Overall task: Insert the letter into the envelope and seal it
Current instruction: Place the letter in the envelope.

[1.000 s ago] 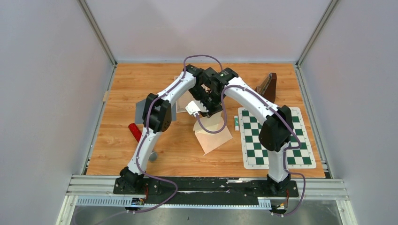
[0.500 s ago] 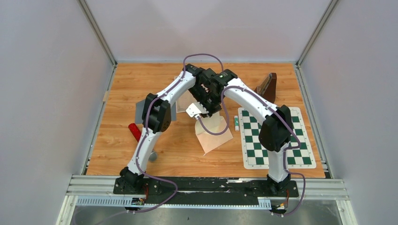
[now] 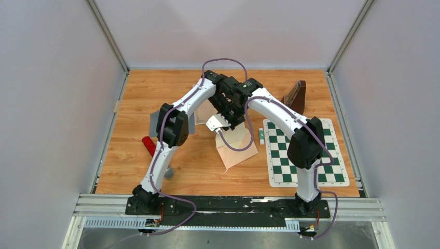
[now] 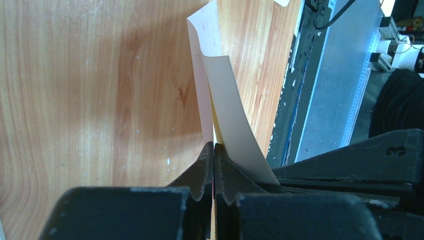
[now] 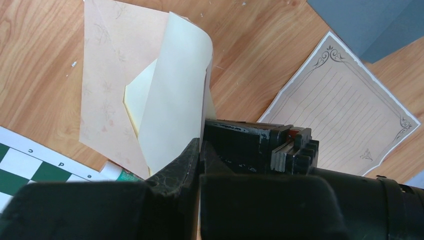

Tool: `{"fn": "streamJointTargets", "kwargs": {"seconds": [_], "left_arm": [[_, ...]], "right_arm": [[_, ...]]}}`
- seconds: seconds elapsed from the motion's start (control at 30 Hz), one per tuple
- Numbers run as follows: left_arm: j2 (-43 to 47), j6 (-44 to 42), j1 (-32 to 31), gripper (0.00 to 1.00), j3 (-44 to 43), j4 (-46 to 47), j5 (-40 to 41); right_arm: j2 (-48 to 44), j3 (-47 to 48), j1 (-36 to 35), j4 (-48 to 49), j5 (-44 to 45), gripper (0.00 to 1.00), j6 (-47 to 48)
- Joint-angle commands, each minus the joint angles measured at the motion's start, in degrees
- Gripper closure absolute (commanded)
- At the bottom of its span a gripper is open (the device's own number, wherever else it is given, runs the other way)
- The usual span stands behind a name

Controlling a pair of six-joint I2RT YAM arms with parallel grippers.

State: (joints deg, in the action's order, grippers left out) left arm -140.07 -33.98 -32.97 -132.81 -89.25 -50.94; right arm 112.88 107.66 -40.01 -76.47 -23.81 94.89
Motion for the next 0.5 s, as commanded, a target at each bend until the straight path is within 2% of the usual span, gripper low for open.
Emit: {"fn": "streamJointTargets", "kwargs": {"seconds": [0.0,0.47], "left_arm": [[4.16,-1.14,-0.44,1.0,-0.12,-5.76,-1.64],[2.31,2.23,-0.43,1.0,-1.41,-5.73,-1.87]], "right_arm": [[-1.41,0.51,-0.59,2.54,3.38,1.0,-4.14],[-0.04,3.17,-3.05,4.04,11.31,1.0,-14.36]]}}
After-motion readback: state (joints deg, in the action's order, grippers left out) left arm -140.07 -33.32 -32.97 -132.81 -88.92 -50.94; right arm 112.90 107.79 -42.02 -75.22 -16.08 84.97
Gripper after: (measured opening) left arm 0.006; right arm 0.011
